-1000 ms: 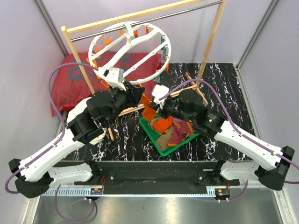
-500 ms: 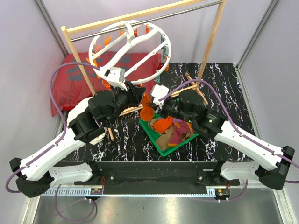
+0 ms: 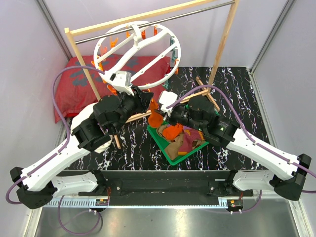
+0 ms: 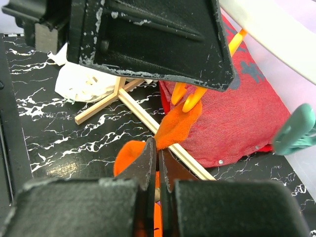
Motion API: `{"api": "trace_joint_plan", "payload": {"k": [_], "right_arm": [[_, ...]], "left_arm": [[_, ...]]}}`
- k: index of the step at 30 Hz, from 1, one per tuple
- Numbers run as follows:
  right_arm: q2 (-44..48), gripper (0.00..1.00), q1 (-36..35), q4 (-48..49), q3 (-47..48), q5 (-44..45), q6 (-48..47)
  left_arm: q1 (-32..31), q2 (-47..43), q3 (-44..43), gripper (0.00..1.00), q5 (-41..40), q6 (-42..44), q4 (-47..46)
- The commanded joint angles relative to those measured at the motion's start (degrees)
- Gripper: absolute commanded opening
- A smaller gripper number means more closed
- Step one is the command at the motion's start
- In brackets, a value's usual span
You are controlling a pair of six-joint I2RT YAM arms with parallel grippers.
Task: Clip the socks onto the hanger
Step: Clamp the sock onto the hanger.
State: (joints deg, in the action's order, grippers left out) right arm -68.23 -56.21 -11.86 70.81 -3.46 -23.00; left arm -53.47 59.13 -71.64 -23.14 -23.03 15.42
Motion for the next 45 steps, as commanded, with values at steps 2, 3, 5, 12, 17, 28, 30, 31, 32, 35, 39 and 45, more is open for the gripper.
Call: {"api": "trace_joint_plan", "payload": {"k": [2,3,5,12,17,28,30,31,32,35,39,45], "right_arm": [[0.20,0.00,-1.01,2.01,1.09,1.71,-0.81],[0.11,0.00,-1.01,1.75,1.09,1.71,-0.81],[0.02,0.00,-1.19,1.57,1.09,1.79,-0.81],[0.20,0.00,-1.54,1.40,1.00,2.15,-0.64],[0.02,0.00,-1.63,0.96,1.09,2.67,-0.90],[0.11,0.00,-2.07,0.43,0.83,1.88,-0.29],[0.20,0.00,-2.07,0.34,0.74,1.97,-0.20],[0.20,0.00,-2.24,0.34,0.65,2.06,-0.20],[0.20,0.00,-2.16,0.43,0.74,2.15,-0.20],[0.20,0.00,-2.33,0.17,0.83,1.97,-0.20],[0.20,0.00,-2.42,0.26,0.91,2.76,-0.46],[0.73,0.00,-2.42,0.34,1.70,3.11,-1.43]], "left_arm": [[0.04,-0.51,-2.02,0.00,-0.51,-1.06,-0.39],[0.04,-0.42,-2.02,0.00,-0.59,-1.32,-0.39],[0.04,-0.69,-1.84,0.00,-0.59,-1.41,-0.92],[0.04,-1.13,-1.49,0.00,-0.51,-1.50,-1.62],[0.04,-1.13,-1.40,0.00,-0.60,-1.41,-1.80],[0.04,-1.48,-0.87,0.00,-1.47,-2.02,-2.06],[0.04,-1.65,-0.61,0.00,-1.30,-2.02,-2.50],[0.04,-1.57,-0.52,0.00,-1.30,-2.02,-2.33],[0.04,-1.48,-0.52,0.00,-1.21,-1.94,-2.32],[0.04,-1.39,-0.52,0.00,-1.39,-1.85,-2.41],[0.04,-1.21,-0.61,0.00,-1.03,-1.67,-2.24],[0.04,-0.78,-0.70,0.00,-0.86,-1.41,-1.09]]}}
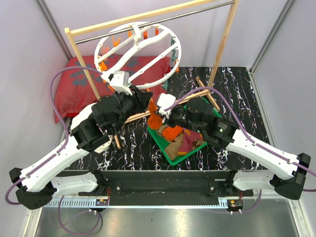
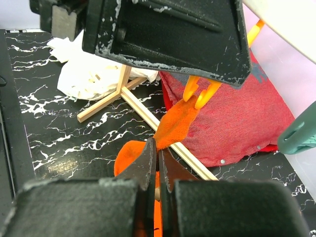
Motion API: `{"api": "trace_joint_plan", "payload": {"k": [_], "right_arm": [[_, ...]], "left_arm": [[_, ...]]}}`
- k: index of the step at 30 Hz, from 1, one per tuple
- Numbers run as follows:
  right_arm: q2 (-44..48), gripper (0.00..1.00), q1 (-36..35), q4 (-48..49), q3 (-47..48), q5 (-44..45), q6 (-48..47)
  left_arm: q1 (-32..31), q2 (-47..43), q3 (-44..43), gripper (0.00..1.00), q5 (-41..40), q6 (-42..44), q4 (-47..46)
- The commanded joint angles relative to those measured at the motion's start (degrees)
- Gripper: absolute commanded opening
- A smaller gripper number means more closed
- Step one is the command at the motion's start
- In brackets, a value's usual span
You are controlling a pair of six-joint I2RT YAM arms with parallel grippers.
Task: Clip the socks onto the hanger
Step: Clamp the sock onto the hanger.
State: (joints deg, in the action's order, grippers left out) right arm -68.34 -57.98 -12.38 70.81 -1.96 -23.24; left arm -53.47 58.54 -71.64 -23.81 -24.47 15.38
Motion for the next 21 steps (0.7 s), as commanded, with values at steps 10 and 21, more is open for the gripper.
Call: {"api": "trace_joint_plan", "payload": {"k": [10,21], "right_arm": [[0.40,0.00,-0.65,0.78,2.85,3.54,-3.47],[0.05,0.00,-0.56,-0.98,2.58,2.13,-3.21]], "left_arm": [[0.04,0.26,-0.87,0.00,0.70,0.12,-0.26],[0.04,0.08,-1.31,0.00,-0.62,-0.58,-1.58]]}}
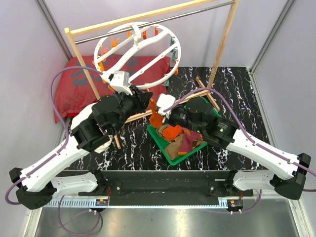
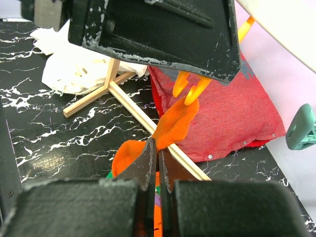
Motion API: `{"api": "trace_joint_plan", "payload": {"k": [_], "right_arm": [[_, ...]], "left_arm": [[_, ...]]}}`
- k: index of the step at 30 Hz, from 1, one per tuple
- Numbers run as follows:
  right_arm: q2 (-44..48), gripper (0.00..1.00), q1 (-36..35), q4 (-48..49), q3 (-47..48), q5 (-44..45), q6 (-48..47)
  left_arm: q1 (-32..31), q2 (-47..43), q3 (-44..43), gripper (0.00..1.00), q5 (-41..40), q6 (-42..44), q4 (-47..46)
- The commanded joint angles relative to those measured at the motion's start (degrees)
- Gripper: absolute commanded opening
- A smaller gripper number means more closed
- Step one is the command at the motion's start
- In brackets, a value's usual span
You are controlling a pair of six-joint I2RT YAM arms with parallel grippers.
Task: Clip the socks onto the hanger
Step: Clamp the sock onto the hanger.
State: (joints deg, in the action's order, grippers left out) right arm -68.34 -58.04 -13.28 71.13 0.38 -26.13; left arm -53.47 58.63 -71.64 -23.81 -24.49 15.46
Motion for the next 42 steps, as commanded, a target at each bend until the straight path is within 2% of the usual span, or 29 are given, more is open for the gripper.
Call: {"api": "trace_joint_plan", "payload": {"k": [1,35,42], "right_arm": [[-0.04,0.00,-0.49,-0.08,2.26,-0.21,-0.33],[-1.01,0.00,-2.16,-5.26,4.63,-0.21,-3.93],[-1.45,0.00,-2.51,-5.88,5.86,0.41,-5.77]], "left_arm": [[0.04,0.08,-1.66,0.00,-0.79,-0.56,-1.66],[0.04,1.40,-3.51,0.00,-1.68,-1.44,-0.08],[0.04,1.92,-3.51,0.00,0.34,-1.44,-0.08]]}}
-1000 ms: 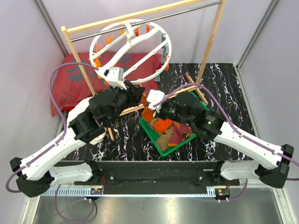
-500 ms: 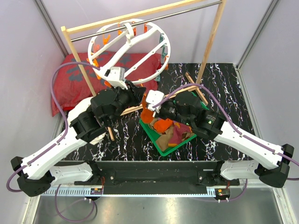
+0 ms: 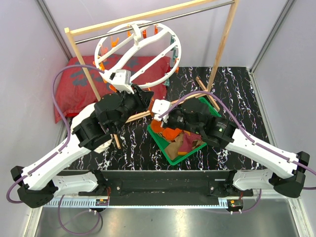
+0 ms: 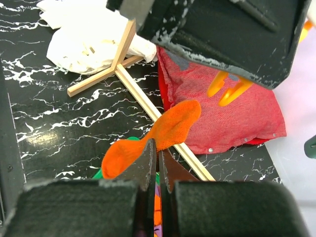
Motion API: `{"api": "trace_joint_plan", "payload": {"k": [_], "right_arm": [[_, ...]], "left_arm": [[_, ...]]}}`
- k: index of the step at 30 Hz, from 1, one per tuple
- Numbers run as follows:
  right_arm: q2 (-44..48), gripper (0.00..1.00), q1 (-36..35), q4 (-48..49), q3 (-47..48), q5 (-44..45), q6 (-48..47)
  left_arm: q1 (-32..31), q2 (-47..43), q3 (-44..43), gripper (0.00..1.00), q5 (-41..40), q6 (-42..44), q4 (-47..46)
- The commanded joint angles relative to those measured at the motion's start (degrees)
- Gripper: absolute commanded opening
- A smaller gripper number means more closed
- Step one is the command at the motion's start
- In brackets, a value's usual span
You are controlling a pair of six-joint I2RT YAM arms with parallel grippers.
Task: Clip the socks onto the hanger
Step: Clamp the sock onto the hanger.
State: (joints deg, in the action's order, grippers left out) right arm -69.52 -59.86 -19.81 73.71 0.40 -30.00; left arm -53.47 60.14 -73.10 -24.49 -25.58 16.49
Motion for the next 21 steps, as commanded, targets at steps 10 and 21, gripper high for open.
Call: {"api": "trace_joint_plan", "payload": {"k": [10,21], "right_arm": [[-1.59,0.00,-0.61,0.57,5.83,3.11,-5.15],[-2.20,0.00,-0.70,0.39,6.09,5.66,-6.83]], "left_arm": [[0.04,0.42,-1.87,0.00,2.25,-0.17,-0.58],[0.04,-0.20,-1.78,0.00,2.34,-0.17,0.03]]}}
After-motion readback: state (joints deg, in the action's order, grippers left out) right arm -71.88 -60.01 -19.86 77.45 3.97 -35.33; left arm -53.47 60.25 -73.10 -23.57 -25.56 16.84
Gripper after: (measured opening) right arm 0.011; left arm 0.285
